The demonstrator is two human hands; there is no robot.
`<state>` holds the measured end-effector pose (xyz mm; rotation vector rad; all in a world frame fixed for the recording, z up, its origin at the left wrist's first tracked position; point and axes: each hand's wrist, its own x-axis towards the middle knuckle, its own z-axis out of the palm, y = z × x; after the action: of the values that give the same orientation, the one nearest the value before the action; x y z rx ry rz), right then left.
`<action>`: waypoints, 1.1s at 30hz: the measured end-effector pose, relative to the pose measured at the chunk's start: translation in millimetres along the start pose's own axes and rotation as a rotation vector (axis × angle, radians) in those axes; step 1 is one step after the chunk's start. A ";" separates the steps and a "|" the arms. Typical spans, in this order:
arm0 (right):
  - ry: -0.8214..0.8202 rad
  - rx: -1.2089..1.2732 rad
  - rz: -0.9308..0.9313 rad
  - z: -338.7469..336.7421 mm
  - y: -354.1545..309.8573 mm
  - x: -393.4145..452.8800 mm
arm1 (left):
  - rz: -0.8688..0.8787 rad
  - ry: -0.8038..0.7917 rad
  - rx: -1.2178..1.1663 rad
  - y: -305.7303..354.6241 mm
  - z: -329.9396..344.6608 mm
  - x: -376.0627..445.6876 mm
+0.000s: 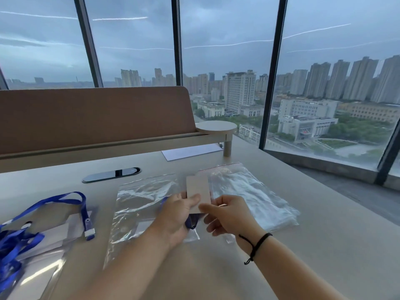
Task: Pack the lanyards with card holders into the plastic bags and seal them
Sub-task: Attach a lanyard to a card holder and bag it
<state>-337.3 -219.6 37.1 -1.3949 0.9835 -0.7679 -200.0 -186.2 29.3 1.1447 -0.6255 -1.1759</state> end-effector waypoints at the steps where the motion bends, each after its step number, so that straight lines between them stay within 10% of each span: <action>1: 0.003 -0.044 0.005 -6.0 -0.6 9.3 | 0.007 0.010 -0.006 -2.2 5.0 9.4; 10: 0.273 -0.579 -0.175 -57.7 3.3 160.5 | -0.002 0.192 -0.111 -32.3 9.8 72.6; 17: 0.117 -1.049 -0.183 -63.0 4.6 253.6 | 0.055 0.137 -0.190 -41.0 5.5 79.2; 33: 0.127 -0.901 -0.315 -53.4 0.1 236.9 | 0.031 0.169 -0.250 -41.4 2.1 83.7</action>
<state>-284.8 -455.8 16.1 -2.3411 1.3021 -0.6628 -191.0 -263.6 -22.1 1.0051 -0.3553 -1.0838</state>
